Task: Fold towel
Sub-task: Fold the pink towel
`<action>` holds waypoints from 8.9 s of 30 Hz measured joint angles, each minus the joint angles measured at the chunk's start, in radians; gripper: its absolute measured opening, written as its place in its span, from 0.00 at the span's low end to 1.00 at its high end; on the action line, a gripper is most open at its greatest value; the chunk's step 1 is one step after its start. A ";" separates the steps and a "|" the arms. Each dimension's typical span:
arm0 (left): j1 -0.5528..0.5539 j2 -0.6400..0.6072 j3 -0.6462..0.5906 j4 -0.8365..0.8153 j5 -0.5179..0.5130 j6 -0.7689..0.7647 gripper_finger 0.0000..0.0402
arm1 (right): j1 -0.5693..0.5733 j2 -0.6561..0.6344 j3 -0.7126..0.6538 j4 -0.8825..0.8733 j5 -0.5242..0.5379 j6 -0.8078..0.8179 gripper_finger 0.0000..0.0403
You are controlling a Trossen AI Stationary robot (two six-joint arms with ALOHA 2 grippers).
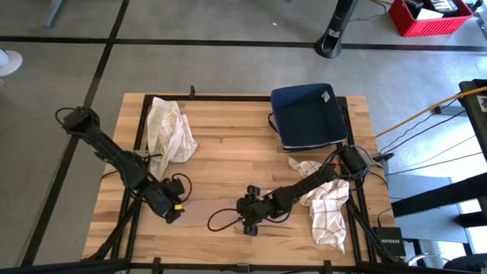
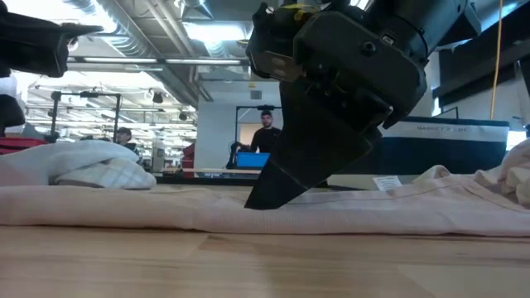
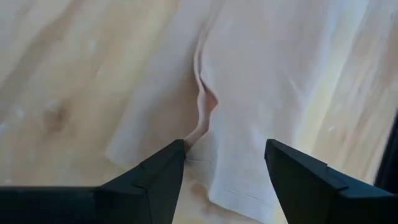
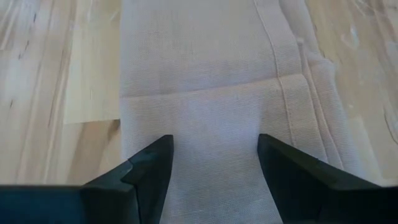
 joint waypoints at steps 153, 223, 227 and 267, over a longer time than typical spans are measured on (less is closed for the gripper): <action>-0.014 0.055 -0.112 0.330 0.147 0.159 0.23 | 0.001 -0.002 0.000 -0.001 -0.002 0.000 0.59; -0.056 0.118 -0.031 0.061 -0.427 0.158 0.38 | 0.000 -0.102 0.001 -0.081 0.072 -0.027 0.59; -0.040 0.170 -0.071 0.061 -0.399 0.101 0.37 | 0.000 -0.035 0.000 -0.083 0.049 -0.028 0.59; -0.019 0.166 -0.032 0.286 -0.496 0.422 0.37 | 0.288 -0.406 -0.552 -0.033 0.175 1.393 0.59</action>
